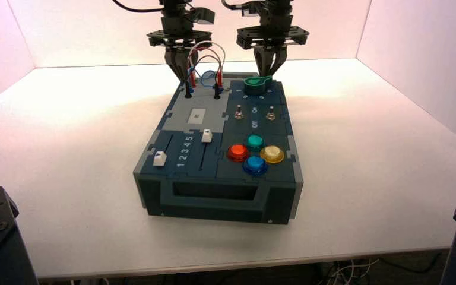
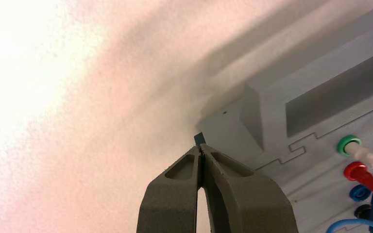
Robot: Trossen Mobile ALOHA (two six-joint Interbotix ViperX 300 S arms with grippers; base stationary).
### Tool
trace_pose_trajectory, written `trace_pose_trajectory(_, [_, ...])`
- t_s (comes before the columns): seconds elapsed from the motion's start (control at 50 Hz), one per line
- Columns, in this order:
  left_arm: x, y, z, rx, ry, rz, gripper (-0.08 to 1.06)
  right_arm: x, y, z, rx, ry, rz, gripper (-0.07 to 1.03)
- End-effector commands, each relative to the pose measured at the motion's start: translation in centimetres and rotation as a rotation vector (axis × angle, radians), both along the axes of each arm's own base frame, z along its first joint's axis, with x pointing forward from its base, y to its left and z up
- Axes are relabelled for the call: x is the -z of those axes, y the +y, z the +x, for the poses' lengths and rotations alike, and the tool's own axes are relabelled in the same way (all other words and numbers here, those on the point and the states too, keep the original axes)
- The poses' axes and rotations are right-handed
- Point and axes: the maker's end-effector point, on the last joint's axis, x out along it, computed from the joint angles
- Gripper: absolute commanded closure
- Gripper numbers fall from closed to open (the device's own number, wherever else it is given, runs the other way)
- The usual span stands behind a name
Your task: Move the box closer.
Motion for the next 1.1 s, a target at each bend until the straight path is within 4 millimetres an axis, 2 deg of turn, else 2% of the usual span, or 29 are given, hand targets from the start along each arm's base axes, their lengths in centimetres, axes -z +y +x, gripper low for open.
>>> trace_pose_trajectory(0.02, [-3.5,-0.6,0.4,0.012,-0.072,-0.029,1.01,-2.0,2.5,-1.3,-0.042,-0.021,0.029,0.98])
trace_pose_trajectory(0.26, [-3.9,-0.2,-0.4,0.01,-0.082,-0.031,1.01,-2.3,2.8,-2.2,-0.048,-0.029,0.032,0.98])
trace_pose_trajectory(0.36, [-5.4,0.0,0.3,0.008,-0.119,-0.037,1.01,-3.5,2.3,-1.5,-0.036,-0.064,0.04,0.98])
trace_pose_trajectory(0.44, [-7.2,0.5,1.0,-0.004,-0.158,-0.046,1.01,-5.2,1.4,-0.7,-0.021,-0.103,0.044,0.98])
trace_pose_trajectory(0.62, [-11.8,2.0,2.1,-0.041,-0.255,-0.077,1.01,-10.8,-1.3,1.0,0.005,-0.228,0.046,0.98])
trace_pose_trajectory(0.74, [-15.1,2.4,1.9,-0.056,-0.327,-0.106,1.01,-14.5,-3.0,0.5,-0.011,-0.311,0.018,0.98])
trace_pose_trajectory(0.82, [-16.9,2.1,1.1,-0.053,-0.376,-0.133,1.0,-16.0,-3.7,-0.3,-0.023,-0.343,0.012,0.98])
trace_pose_trajectory(0.88, [-17.9,1.6,0.2,-0.042,-0.41,-0.151,0.95,-16.9,-4.1,-1.5,-0.03,-0.364,0.016,0.97])
trace_pose_trajectory(0.94, [-19.0,1.1,-1.0,-0.033,-0.446,-0.169,0.82,-17.5,-4.3,-2.6,-0.035,-0.382,0.025,0.92])
trace_pose_trajectory(1.0, [-19.7,0.8,-2.1,-0.033,-0.467,-0.185,0.69,-17.9,-4.7,-3.8,-0.039,-0.399,0.033,0.83])
trace_pose_trajectory(1.1, [-19.9,0.5,-4.4,-0.042,-0.461,-0.202,0.5,-18.6,-5.0,-6.3,-0.047,-0.422,0.058,0.63])
